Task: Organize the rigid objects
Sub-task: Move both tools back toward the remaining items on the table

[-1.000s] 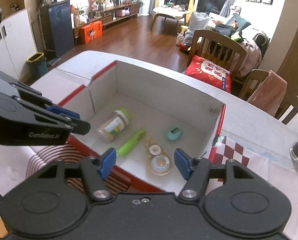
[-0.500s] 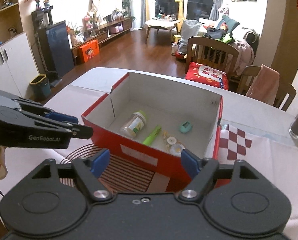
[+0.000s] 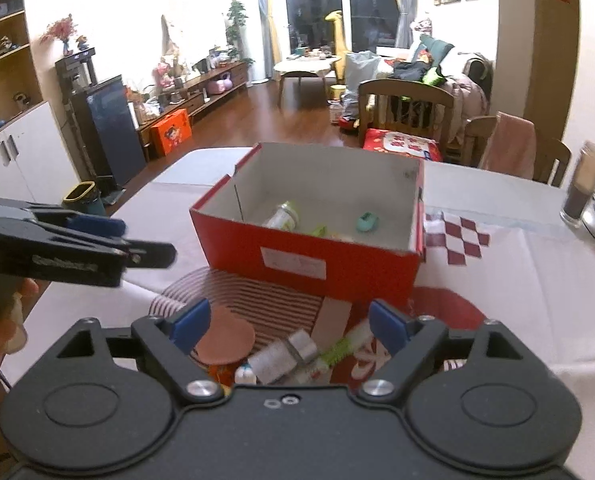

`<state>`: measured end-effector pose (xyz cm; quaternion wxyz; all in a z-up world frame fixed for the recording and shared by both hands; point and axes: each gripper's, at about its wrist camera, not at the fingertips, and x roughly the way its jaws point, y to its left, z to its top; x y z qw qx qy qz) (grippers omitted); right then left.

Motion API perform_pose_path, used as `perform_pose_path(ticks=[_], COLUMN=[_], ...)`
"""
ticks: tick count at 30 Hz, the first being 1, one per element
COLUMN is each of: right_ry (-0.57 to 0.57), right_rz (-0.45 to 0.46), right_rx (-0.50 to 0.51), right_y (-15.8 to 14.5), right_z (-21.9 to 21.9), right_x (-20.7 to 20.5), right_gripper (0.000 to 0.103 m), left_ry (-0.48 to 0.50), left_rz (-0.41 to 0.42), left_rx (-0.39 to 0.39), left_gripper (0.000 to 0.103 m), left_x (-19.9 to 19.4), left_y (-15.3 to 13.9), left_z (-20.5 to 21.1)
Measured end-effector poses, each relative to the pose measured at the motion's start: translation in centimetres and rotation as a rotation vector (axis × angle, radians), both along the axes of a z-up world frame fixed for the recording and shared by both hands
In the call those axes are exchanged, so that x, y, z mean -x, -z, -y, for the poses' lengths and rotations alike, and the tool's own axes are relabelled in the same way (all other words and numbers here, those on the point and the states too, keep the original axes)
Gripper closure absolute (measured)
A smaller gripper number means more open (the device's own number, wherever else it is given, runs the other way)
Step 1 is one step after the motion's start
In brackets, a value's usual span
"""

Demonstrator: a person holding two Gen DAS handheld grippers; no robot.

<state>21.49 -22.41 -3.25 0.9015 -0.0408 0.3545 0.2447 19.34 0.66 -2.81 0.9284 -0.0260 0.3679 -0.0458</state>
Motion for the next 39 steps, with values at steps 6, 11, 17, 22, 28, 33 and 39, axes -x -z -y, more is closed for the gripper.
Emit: perform_pose_path(ticks=[6, 11, 17, 22, 28, 33, 39], right_ry=[0.064, 0.119, 0.177, 0.221, 0.255, 0.281, 0.315], right_rz=[0.000, -0.007, -0.034, -0.061, -0.070, -0.093, -0.140], right_rx=[-0.015, -0.006, 0.022, 0.036, 0.054, 0.077, 0.096], right_y=[1.6, 3.4, 5.8, 7.6, 9.2, 10.6, 12.2], right_z=[1.0, 1.4, 1.7, 1.9, 1.6, 1.2, 0.8], right_x=[1.9, 2.8, 3.3, 2.8, 1.9, 0.7, -0.8], right_gripper=[0.002, 0.000, 0.000, 0.000, 0.000, 0.000, 0.001], left_ry=[0.001, -0.007, -0.008, 0.008, 0.050, 0.059, 0.054], left_rz=[0.015, 0.018, 0.008, -0.015, -0.034, -0.064, -0.079], left_rx=[0.000, 0.004, -0.008, -0.019, -0.059, -0.071, -0.078], left_gripper=[0.020, 0.020, 0.020, 0.020, 0.020, 0.020, 0.020], left_x=[3.0, 5.3, 7.6, 8.9, 10.0, 9.6, 8.6], left_y=[1.2, 3.4, 6.5, 9.0, 11.5, 13.2, 14.2], left_z=[0.5, 1.0, 2.0, 3.4, 6.0, 7.5, 8.8])
